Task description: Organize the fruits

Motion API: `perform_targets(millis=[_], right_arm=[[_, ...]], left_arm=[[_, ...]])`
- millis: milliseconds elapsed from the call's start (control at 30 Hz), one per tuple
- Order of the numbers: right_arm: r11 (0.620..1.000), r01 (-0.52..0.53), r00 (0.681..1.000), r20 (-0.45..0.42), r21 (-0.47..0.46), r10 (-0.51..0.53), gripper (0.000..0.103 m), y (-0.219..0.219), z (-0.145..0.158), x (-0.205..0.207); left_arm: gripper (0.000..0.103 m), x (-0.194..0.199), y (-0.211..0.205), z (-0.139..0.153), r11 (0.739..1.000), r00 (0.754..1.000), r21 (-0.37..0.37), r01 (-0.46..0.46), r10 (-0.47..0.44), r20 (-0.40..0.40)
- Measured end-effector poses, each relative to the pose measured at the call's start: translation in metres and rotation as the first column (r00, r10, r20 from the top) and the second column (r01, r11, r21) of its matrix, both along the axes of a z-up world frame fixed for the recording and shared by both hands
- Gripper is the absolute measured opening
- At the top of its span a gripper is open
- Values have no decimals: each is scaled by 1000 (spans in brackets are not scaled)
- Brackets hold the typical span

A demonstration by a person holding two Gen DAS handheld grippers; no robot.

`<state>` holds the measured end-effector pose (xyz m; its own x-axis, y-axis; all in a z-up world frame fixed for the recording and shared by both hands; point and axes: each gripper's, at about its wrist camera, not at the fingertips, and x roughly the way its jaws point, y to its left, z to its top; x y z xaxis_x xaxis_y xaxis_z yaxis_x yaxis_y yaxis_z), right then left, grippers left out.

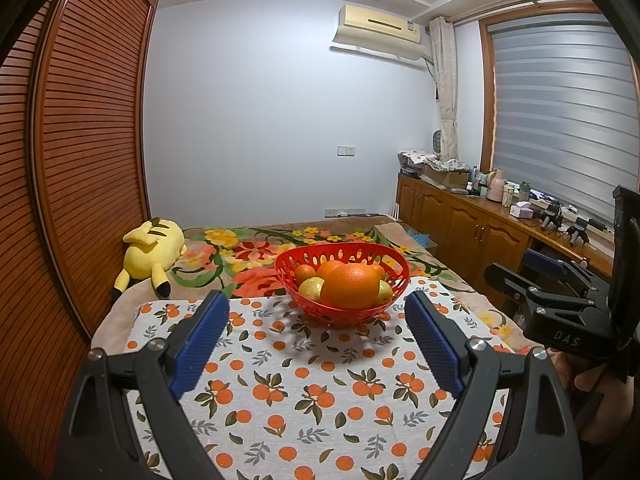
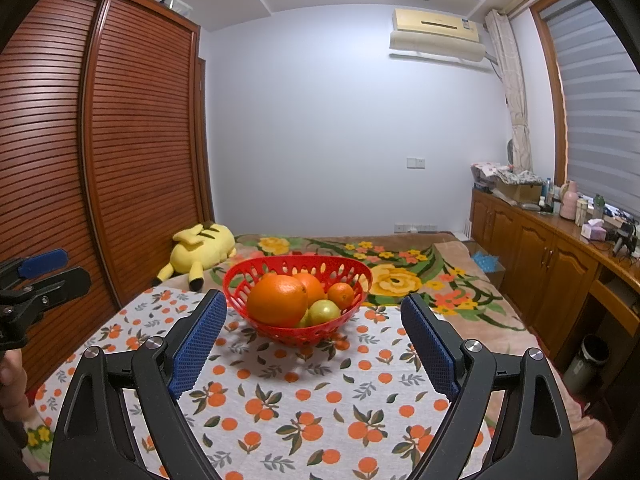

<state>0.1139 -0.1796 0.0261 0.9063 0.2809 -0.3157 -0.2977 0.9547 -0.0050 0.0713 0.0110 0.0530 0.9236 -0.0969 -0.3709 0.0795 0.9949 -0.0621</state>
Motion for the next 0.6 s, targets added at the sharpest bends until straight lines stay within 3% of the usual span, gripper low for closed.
perform_targets(millis=[600], right_arm=[[1000, -1, 1000, 1, 0, 1, 91, 0, -1, -1]], left_arm=[[90, 0, 0, -1, 1000, 1000, 1, 0, 0, 2]])
